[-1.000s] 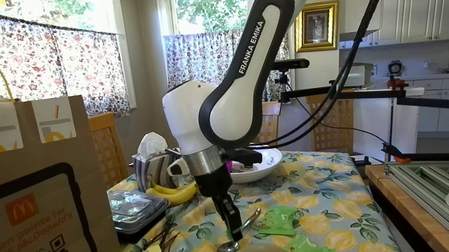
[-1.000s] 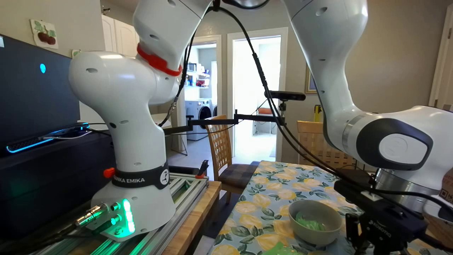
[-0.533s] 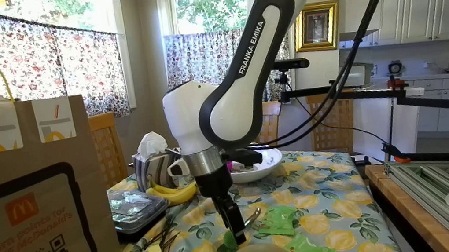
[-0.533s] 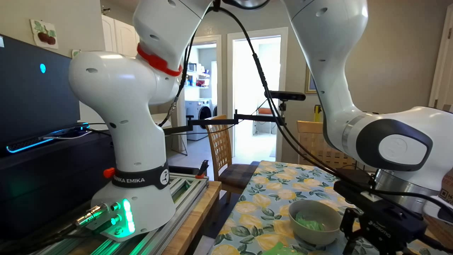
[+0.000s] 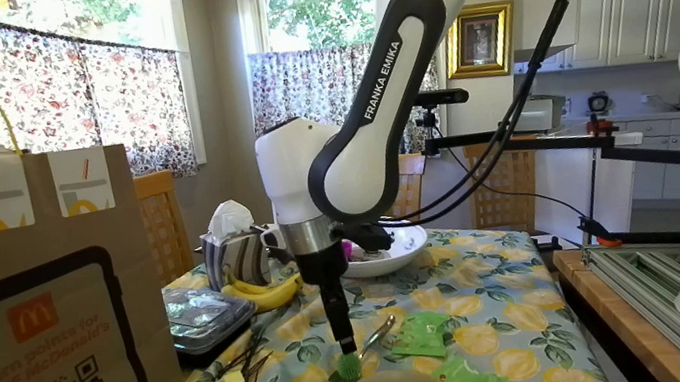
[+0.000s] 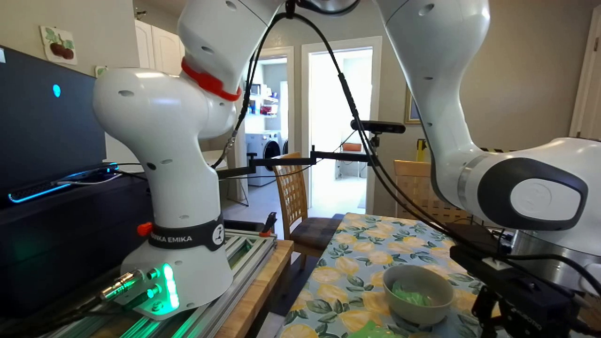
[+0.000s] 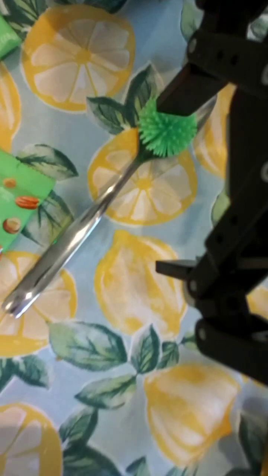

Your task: Put the green ball on the silver spoon then use the spoon to place the ball in the grey bowl.

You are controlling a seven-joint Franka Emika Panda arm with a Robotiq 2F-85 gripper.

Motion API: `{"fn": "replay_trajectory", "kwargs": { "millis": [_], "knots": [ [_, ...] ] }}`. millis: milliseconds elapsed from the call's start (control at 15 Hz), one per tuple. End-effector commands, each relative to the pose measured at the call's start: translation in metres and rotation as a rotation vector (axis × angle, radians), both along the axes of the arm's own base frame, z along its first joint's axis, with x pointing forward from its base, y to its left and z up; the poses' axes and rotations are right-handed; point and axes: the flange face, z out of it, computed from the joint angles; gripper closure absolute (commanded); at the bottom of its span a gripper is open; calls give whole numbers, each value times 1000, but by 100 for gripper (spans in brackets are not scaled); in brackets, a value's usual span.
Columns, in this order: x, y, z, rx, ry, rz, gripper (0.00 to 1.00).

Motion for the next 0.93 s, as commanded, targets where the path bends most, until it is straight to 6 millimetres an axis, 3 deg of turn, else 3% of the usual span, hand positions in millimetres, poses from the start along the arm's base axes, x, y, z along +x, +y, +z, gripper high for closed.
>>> {"fn": "replay_trajectory", "kwargs": {
  "millis": [0,333,867],
  "knots": [
    [-18,-20,5,-90,-17,-104,0],
    [-36,-28,2,-87,-4,97,0],
    [-43,-26,-5,51,-25,412,0]
  ]
}}
